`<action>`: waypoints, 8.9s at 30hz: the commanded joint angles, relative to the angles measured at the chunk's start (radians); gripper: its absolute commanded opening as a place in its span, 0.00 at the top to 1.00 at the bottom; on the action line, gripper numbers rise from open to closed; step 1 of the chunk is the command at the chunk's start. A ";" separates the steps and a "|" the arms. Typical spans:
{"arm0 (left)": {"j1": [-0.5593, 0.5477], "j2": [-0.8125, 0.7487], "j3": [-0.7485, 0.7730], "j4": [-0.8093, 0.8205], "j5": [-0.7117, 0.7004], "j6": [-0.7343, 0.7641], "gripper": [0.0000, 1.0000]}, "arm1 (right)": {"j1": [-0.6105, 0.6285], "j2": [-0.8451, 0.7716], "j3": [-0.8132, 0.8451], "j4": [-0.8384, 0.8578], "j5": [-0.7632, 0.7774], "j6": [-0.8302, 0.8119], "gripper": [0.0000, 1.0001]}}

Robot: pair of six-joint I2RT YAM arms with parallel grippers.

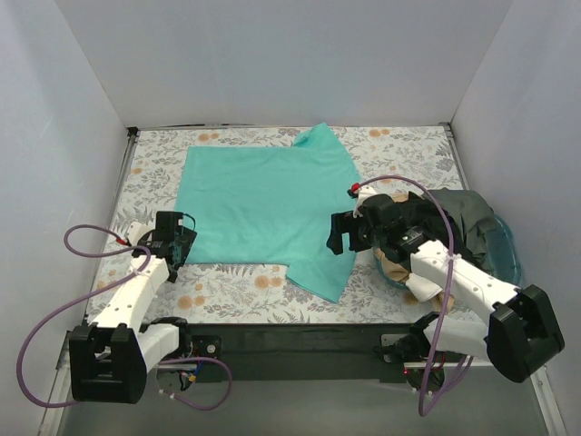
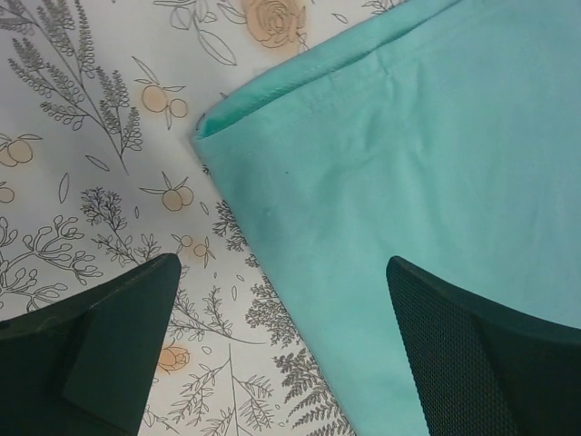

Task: Fold and stack the t-shirts
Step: Flatten the tshirt out, then fold the tshirt

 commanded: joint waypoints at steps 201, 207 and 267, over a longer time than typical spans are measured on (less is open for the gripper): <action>0.156 0.545 0.205 0.238 0.198 0.086 0.04 | 0.047 0.577 0.251 0.003 0.020 -0.124 0.02; 0.156 0.373 0.064 0.165 0.111 0.030 0.04 | 0.100 0.448 0.082 0.058 0.000 -0.052 0.02; 0.179 1.233 1.271 -0.293 -0.038 0.212 0.47 | 0.243 -0.095 -0.024 -0.037 0.403 -0.022 0.02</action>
